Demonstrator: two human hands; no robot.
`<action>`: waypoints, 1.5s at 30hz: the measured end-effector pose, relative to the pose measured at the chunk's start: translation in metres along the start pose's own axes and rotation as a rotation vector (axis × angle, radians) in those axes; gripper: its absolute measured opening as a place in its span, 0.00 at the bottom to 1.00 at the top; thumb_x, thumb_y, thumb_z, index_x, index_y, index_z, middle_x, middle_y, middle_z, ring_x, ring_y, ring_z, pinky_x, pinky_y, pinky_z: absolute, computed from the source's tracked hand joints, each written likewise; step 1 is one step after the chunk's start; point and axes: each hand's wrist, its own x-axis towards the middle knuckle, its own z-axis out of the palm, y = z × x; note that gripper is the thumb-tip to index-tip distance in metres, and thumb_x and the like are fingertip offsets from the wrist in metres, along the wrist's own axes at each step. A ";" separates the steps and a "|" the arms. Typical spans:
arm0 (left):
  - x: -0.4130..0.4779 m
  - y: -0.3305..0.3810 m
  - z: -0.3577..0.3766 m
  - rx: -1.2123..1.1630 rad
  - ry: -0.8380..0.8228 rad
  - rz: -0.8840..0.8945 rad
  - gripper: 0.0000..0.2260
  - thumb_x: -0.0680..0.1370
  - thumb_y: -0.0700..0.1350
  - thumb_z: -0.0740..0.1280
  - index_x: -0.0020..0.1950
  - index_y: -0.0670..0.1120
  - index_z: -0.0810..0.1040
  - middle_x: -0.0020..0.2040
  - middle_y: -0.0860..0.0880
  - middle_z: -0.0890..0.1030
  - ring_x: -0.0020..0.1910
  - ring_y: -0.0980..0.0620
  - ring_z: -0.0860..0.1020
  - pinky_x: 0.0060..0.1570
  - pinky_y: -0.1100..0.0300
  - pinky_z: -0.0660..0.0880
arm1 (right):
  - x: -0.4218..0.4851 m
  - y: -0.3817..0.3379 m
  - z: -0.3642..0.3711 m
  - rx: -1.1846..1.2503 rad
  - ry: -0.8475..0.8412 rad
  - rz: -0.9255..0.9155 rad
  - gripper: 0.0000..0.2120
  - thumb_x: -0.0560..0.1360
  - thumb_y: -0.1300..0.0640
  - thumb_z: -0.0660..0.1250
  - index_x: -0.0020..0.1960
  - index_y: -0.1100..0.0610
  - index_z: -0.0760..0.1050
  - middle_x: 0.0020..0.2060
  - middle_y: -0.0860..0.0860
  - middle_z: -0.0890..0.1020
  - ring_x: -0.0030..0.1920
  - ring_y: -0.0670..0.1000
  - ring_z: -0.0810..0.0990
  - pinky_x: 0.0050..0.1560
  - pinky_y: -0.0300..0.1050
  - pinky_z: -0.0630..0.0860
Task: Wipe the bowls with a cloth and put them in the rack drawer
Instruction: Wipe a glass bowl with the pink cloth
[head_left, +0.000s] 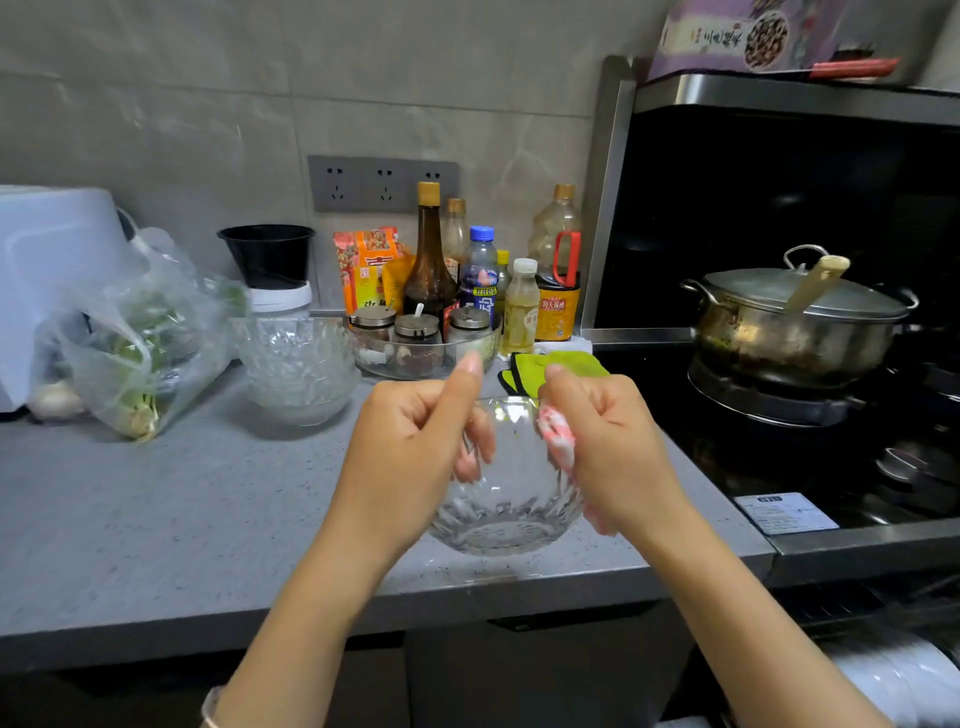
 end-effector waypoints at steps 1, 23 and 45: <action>0.000 0.001 0.001 0.027 0.004 0.031 0.27 0.76 0.57 0.59 0.21 0.43 0.70 0.19 0.49 0.69 0.21 0.54 0.67 0.28 0.68 0.67 | 0.000 0.002 0.002 -0.006 -0.017 -0.024 0.30 0.82 0.62 0.55 0.21 0.65 0.59 0.18 0.52 0.60 0.19 0.44 0.57 0.23 0.35 0.57; -0.006 -0.031 0.003 -0.350 0.258 -0.269 0.34 0.71 0.65 0.65 0.36 0.31 0.73 0.39 0.42 0.72 0.39 0.46 0.69 0.44 0.52 0.67 | -0.001 0.027 0.011 0.139 0.170 -0.026 0.29 0.80 0.48 0.56 0.26 0.66 0.62 0.21 0.64 0.63 0.23 0.56 0.63 0.26 0.45 0.59; -0.025 -0.066 0.000 -0.474 -0.213 -0.594 0.20 0.75 0.52 0.66 0.66 0.63 0.70 0.57 0.45 0.83 0.48 0.44 0.84 0.46 0.44 0.81 | -0.013 0.047 0.000 -0.776 -0.264 -0.102 0.18 0.80 0.43 0.57 0.35 0.48 0.72 0.28 0.42 0.80 0.32 0.45 0.76 0.35 0.43 0.68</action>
